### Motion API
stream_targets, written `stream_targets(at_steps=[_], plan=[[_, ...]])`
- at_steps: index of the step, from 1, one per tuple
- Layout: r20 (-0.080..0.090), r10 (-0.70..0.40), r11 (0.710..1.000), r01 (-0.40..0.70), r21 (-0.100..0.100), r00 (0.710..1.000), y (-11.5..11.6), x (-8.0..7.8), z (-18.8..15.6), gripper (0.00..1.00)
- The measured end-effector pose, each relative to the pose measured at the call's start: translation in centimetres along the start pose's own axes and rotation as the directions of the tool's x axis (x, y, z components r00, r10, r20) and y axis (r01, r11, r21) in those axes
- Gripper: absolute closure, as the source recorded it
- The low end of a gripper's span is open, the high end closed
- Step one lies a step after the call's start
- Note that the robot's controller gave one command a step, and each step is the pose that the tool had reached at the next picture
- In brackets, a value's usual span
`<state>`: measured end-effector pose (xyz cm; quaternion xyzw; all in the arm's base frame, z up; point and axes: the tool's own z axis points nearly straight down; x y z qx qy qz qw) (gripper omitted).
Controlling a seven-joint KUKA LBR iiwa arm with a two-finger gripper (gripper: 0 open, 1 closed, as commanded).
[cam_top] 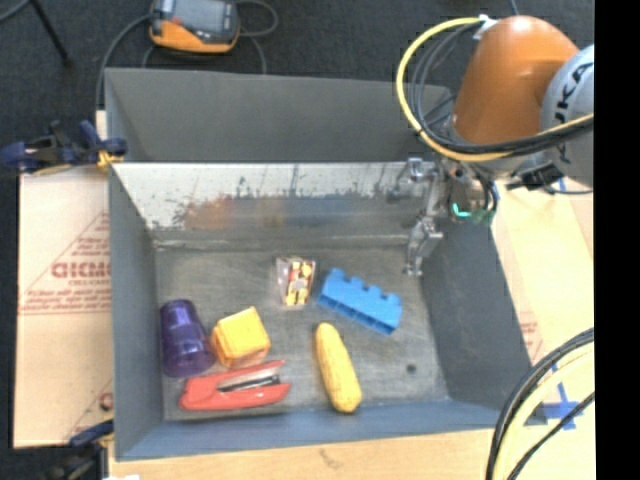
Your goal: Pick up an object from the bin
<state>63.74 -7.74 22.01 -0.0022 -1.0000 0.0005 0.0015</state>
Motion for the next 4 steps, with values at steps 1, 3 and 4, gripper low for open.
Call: stream_targets(at_steps=[1, 3, 4], plan=[[0.008, -0.001, 1.0, 0.001, 0.002, 1.0, 0.0, -0.1, -0.5, 0.0], [0.012, -0.124, 0.992, 0.124, 0.003, 0.992, 3.2, 1.0, 9.6, 0.0], [0.012, 0.268, 0.963, -0.268, -0.006, 0.963, 3.1, 2.2, 14.3, 1.0]])
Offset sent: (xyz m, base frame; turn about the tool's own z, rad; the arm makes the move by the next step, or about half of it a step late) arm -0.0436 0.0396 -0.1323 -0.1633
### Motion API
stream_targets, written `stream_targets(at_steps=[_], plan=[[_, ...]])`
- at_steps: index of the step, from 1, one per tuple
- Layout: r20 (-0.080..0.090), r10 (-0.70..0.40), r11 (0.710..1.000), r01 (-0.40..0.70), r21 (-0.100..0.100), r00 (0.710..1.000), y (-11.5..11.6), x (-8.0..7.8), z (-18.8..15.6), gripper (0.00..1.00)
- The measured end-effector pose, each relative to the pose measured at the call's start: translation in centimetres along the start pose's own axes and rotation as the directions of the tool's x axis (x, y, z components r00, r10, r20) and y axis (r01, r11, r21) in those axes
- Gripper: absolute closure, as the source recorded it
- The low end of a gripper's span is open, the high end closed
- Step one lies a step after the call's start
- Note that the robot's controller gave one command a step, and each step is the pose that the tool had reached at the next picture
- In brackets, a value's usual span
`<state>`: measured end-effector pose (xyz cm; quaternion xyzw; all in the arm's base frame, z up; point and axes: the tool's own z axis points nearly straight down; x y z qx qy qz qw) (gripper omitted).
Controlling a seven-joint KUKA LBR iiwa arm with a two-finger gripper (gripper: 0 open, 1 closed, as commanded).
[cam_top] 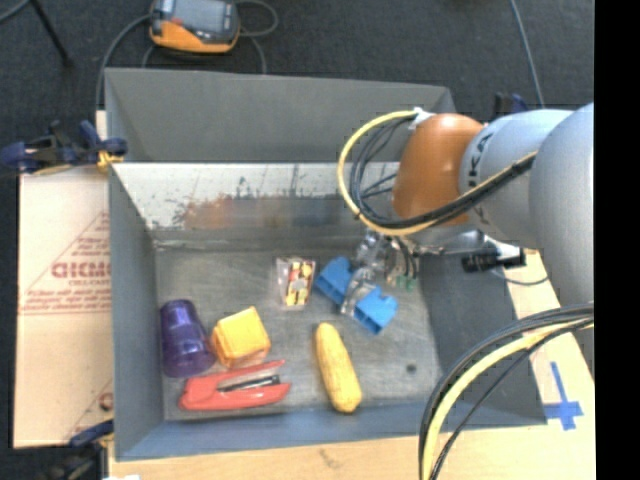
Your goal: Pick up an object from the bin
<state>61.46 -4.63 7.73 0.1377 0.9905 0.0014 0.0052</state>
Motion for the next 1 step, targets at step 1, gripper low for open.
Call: stream_targets(at_steps=[1], plan=[[0.0, -0.001, 1.0, 0.001, 0.0, 1.0, 0.01, 0.0, 0.0, 1.0]])
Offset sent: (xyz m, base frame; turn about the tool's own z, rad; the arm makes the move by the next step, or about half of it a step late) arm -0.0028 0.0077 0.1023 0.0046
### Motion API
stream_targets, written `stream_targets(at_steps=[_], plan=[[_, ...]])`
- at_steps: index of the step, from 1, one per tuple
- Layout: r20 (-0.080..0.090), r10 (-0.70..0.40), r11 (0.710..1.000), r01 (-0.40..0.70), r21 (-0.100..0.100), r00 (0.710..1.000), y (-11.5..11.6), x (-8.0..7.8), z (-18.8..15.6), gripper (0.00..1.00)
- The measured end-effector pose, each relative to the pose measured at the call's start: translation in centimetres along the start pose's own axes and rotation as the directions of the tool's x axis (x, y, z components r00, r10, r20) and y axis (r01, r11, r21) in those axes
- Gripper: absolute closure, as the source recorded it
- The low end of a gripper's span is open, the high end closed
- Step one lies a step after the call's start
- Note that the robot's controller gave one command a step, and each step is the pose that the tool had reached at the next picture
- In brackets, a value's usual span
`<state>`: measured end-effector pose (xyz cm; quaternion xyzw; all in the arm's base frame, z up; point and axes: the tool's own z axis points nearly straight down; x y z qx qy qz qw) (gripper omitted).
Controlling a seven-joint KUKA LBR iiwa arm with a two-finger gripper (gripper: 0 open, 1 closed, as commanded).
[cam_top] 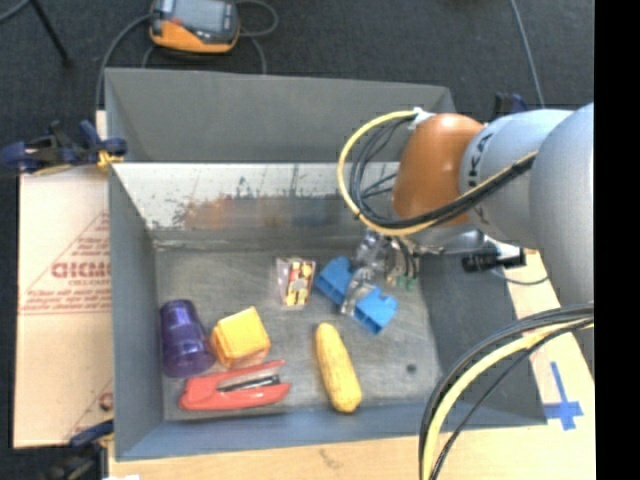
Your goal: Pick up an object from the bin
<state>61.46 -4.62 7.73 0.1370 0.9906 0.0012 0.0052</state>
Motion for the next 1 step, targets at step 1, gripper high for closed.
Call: stream_targets(at_steps=[1], plan=[[-0.006, 0.0, 1.0, 0.0, 0.003, 1.0, 0.63, 0.26, -10.31, 1.0]])
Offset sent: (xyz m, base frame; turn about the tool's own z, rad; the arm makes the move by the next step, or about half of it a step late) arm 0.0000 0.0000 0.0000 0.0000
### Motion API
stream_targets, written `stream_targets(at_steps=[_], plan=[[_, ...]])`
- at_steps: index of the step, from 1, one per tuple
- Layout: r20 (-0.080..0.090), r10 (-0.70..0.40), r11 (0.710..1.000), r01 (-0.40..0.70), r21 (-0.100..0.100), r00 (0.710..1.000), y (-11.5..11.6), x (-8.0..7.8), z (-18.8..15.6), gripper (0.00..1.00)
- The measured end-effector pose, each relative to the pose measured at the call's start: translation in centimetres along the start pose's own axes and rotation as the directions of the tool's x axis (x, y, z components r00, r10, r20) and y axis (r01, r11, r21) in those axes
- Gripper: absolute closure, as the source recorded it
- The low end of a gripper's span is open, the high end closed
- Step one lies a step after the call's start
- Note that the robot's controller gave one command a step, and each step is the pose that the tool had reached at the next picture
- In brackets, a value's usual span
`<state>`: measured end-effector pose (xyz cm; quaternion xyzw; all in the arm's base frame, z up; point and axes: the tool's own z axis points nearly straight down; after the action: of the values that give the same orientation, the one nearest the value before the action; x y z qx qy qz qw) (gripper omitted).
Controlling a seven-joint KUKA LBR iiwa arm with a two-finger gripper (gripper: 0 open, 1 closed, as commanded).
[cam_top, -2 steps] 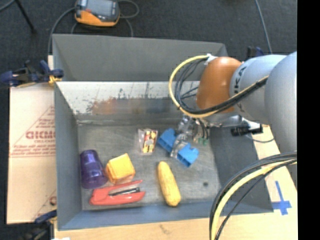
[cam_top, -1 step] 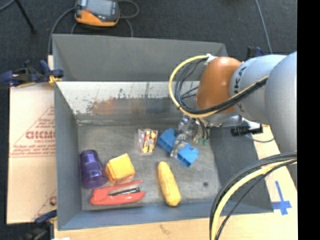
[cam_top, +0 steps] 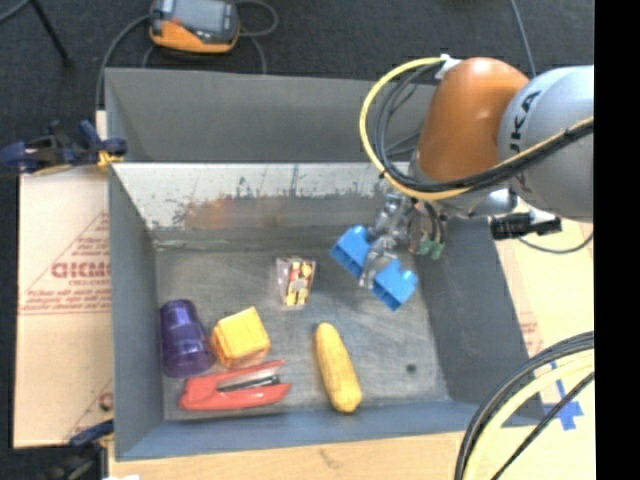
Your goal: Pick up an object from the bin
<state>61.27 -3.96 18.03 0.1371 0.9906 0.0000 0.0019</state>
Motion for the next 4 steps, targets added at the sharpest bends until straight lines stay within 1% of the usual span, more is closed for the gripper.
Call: stream_targets(at_steps=[1, 2, 3, 4], plan=[[0.0, 0.0, 1.0, 0.0, 0.0, 1.0, 0.0, 0.0, 0.0, 0.0], [0.0, -0.001, 1.0, 0.001, 0.001, 1.0, 0.0, 0.0, 0.0, 0.0], [0.01, -0.005, 1.0, 0.005, 0.0, 1.0, 0.2, -0.9, 3.9, 0.0], [0.003, -0.039, 0.999, 0.039, 0.002, 0.999, 0.4, -1.0, 10.2, 0.0]])
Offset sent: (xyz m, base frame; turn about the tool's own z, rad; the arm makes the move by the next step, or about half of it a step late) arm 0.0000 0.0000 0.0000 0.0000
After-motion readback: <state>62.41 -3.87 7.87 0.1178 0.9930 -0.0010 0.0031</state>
